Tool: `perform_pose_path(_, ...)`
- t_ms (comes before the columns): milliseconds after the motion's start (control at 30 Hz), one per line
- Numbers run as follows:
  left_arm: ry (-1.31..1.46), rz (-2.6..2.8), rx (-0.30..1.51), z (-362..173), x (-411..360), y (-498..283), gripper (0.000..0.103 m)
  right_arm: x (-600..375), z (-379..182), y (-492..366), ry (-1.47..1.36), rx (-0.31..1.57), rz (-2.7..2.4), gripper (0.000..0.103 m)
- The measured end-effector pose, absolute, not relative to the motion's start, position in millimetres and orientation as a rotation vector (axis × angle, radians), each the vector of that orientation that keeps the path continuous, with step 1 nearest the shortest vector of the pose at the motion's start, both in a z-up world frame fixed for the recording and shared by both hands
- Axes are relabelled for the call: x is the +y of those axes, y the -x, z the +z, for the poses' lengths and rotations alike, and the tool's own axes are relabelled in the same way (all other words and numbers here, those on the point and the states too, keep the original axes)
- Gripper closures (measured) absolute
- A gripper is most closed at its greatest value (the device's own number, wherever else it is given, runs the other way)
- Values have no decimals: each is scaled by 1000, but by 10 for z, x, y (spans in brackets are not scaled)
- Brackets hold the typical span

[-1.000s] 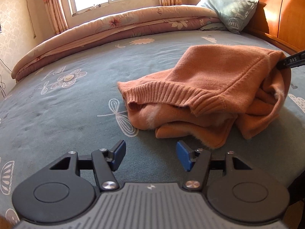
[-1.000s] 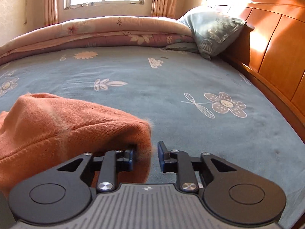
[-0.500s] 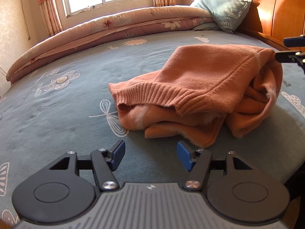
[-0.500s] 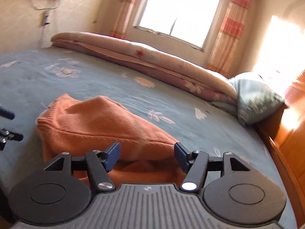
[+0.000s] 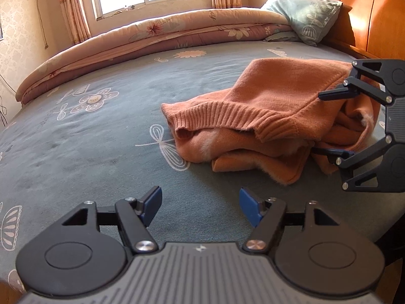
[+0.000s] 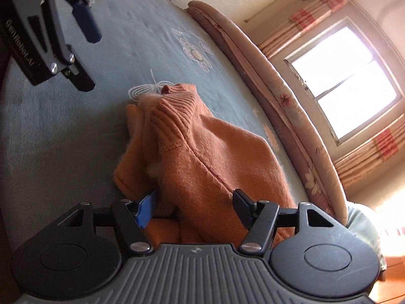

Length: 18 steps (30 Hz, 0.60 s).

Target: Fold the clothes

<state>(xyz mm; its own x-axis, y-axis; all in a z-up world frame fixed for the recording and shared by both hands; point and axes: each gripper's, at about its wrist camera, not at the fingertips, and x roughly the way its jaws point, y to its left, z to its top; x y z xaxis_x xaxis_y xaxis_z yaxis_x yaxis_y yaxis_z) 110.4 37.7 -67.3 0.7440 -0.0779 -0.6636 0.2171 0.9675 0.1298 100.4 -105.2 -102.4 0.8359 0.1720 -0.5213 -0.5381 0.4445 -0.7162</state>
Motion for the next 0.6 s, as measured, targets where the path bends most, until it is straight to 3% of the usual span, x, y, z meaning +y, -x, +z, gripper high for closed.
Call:
perform_pose_path(167,-201,-163,722,-706,415,-1098,34,-1011,-975,-977,1078,345,427,50)
perform_pose_path(433,-212,-183,724,-745,376,-1100,33,-1145,-704,-1032,975,346,343,47)
perform_pose_path(600,-210,-193,718,-723,366,-1085,33,-994,-936,-1085,1026,366,369,46)
